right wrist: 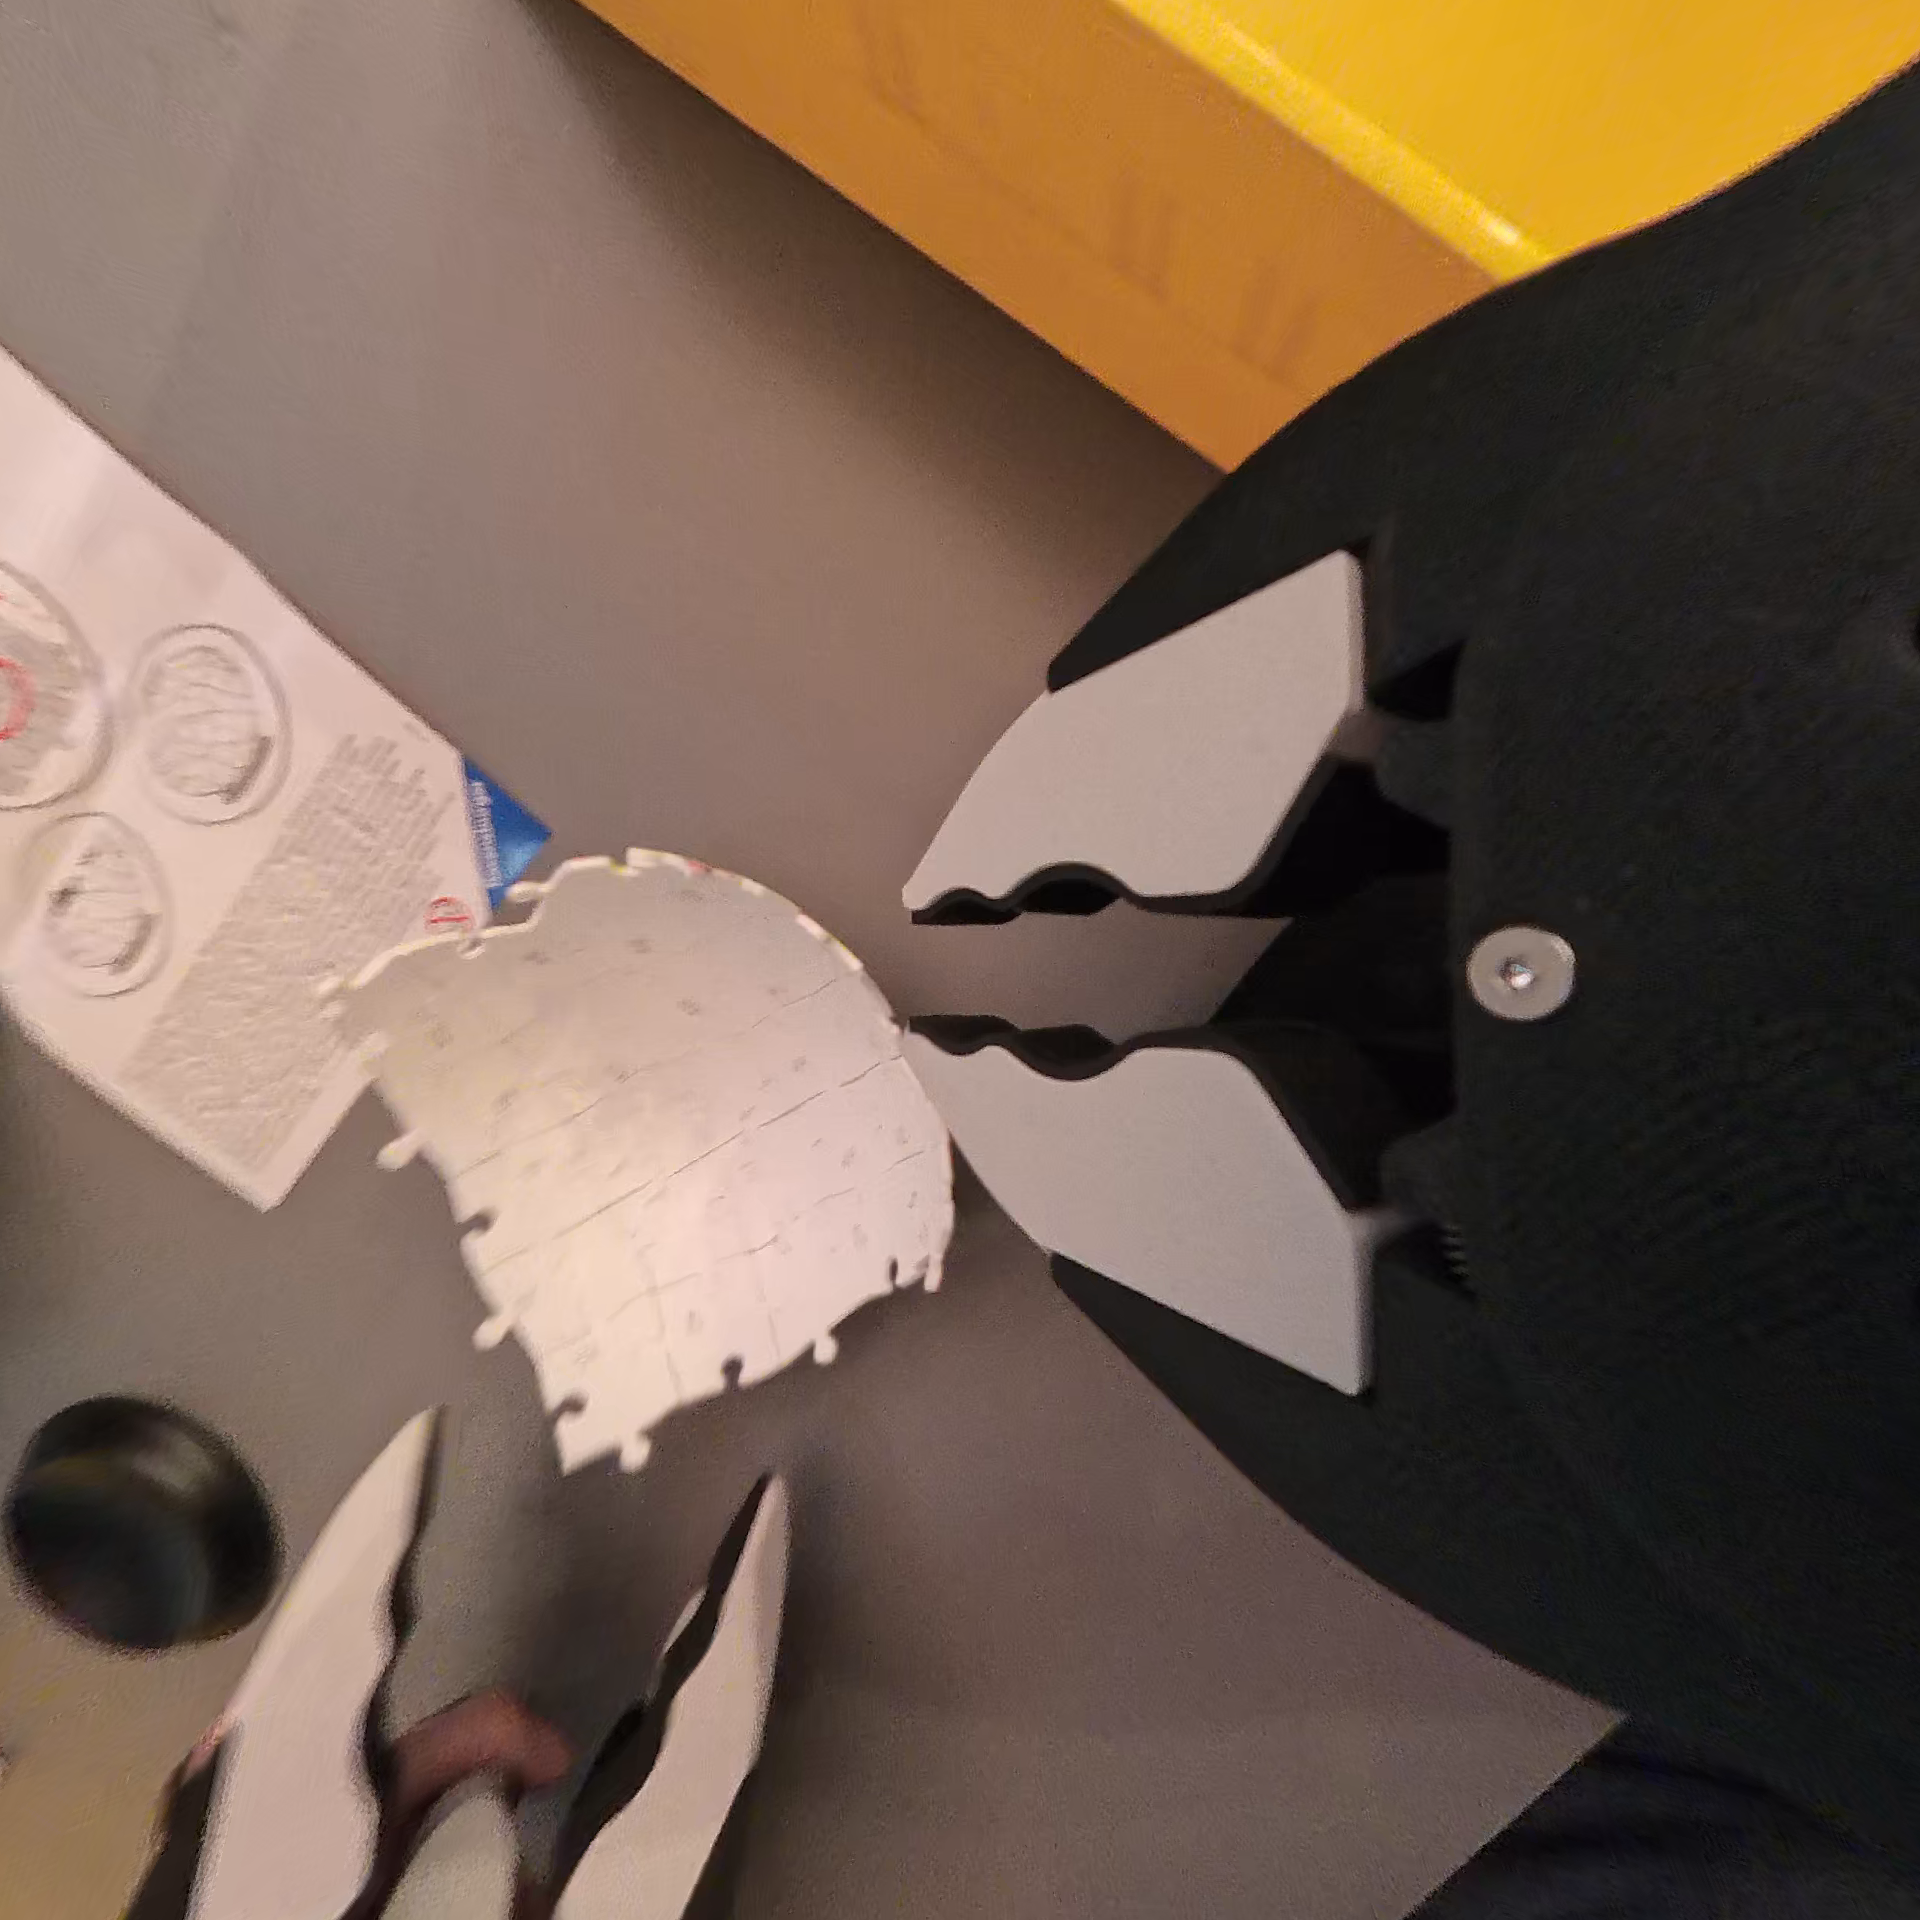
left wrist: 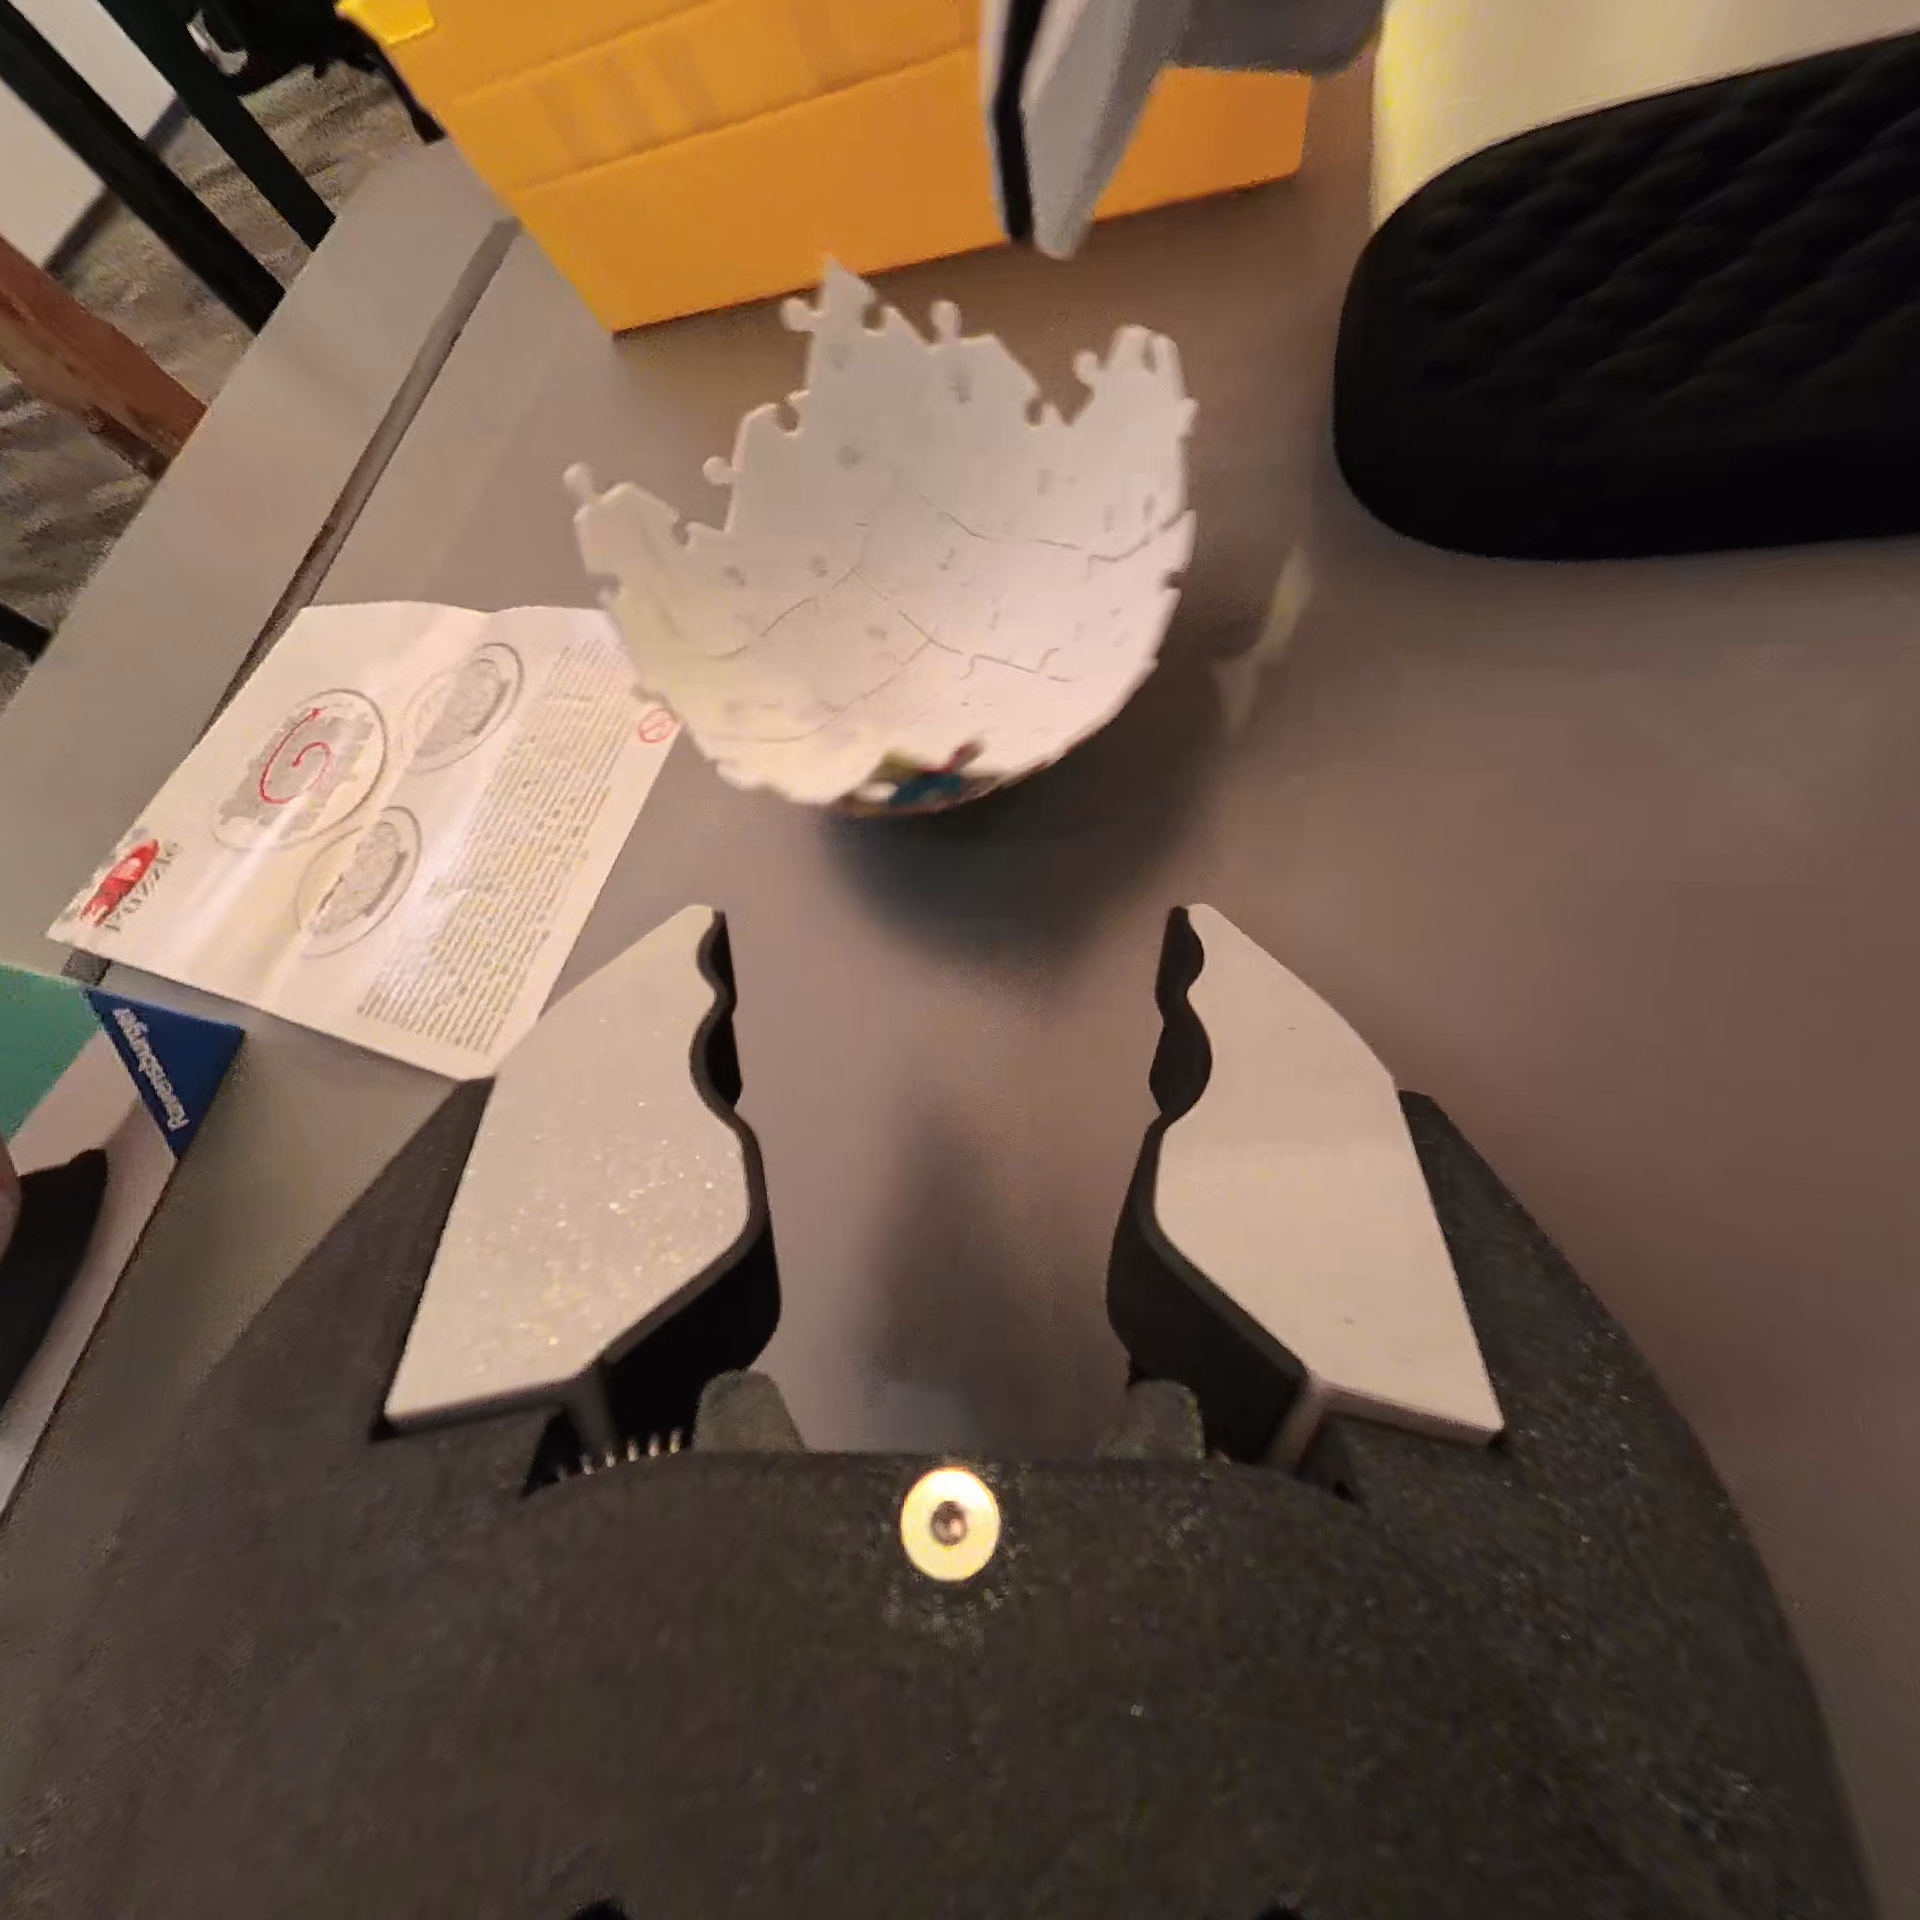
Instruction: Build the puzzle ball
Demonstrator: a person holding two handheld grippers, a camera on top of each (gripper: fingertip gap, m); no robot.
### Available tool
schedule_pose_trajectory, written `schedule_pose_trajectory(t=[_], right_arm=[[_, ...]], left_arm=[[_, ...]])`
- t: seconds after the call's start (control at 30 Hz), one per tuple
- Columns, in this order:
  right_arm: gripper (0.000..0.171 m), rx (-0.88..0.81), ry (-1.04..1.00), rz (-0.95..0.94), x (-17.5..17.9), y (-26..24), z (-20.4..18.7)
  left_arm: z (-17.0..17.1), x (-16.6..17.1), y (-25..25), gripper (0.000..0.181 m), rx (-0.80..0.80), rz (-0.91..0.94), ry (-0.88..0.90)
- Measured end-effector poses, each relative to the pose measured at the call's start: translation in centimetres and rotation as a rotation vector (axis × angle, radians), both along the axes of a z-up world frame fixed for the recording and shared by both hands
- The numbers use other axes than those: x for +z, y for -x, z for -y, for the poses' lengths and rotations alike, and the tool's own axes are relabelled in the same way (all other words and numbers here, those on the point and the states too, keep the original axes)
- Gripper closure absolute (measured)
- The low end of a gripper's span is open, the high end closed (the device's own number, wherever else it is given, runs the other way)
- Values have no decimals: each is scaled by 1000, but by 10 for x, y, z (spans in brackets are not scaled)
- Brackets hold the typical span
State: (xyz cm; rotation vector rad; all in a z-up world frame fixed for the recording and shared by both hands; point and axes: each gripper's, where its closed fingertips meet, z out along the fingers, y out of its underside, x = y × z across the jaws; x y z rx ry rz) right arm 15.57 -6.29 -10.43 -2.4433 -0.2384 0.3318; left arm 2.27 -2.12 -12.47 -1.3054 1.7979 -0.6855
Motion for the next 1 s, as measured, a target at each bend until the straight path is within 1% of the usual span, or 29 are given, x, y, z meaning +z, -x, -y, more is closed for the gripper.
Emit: schedule_pose_trajectory(t=[0.07,0.13,0.2,0.23,0.3,0.33,0.4,0.47,0.63,0.7,0.8,0.83,0.87,1.0], right_arm=[[154,-13,68,81,-9,-6,7],[153,-3,112,113,-14,-5,15],[149,-1,120,79,-15,1,21],[145,-11,110,43,-13,5,22],[137,-26,88,-16,-11,11,24],[134,-18,72,-13,-11,13,24],[132,25,44,46,-15,17,25],[130,64,28,113,-21,21,25],[130,133,34,207,-35,22,18],[130,148,9,215,-35,21,13],[131,169,-9,225,-36,20,7],[131,173,-4,229,-37,19,6],[131,180,-1,234,-39,19,5],[132,218,-6,228,-40,25,2]], left_arm=[[-5,6,2,104,8,18,39],[-11,13,2,104,5,52,130],[-19,25,-4,104,14,111,317],[-25,33,-7,104,25,152,415],[-45,47,-13,106,70,220,560],[-51,53,-15,106,71,246,627],[-55,64,-20,107,13,282,756],[-58,64,-27,107,-23,270,836],[-50,39,-47,105,-48,107,939],[-50,25,-55,107,10,48,930],[-44,8,-59,110,45,-59,954],[-41,5,-60,110,43,-79,956],[-39,4,-60,116,45,-86,952],[-34,5,-59,118,53,-94,951]])
